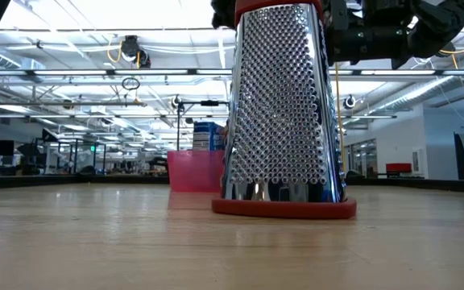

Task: Pick & Place Kitchen Items
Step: Put the orange seasoning pack into orange basket

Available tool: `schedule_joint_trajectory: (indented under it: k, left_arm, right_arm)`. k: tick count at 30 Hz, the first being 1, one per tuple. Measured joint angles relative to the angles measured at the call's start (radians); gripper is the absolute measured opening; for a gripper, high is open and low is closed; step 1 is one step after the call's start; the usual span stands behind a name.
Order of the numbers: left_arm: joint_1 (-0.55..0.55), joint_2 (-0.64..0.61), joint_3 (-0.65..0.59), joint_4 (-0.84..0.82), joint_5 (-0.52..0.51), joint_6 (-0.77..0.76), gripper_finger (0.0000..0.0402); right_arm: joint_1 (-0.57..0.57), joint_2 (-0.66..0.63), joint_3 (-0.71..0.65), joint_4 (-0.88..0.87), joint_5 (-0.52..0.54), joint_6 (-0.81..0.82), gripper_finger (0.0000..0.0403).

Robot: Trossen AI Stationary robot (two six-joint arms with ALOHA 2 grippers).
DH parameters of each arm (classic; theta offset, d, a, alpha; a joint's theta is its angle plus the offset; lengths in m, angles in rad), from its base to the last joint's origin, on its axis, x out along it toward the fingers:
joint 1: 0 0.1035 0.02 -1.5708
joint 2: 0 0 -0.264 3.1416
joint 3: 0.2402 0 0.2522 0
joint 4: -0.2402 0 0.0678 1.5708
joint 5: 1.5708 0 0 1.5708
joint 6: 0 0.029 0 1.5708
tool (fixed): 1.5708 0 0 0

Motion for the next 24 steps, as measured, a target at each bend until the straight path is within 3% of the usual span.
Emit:
schedule_joint_trajectory:
  k: [6, 10, 24]
  left_arm:
    - [0.001, -0.043, -0.001, -0.105, -0.119, -0.032, 0.0143]
    - [0.001, -0.053, -0.002, -0.160, -0.134, -0.067, 0.0174]
    - [-0.009, -0.059, -0.023, -0.252, -0.134, -0.151, 0.0186]
  right_arm:
    - [-0.063, -0.031, -0.001, -0.056, 0.021, -0.015, 0.0001]
    - [-0.134, -0.061, 0.000, -0.069, 0.053, -0.036, 0.0001]
    - [-0.362, 0.018, 0.000, -0.083, 0.054, -0.075, 0.0000]
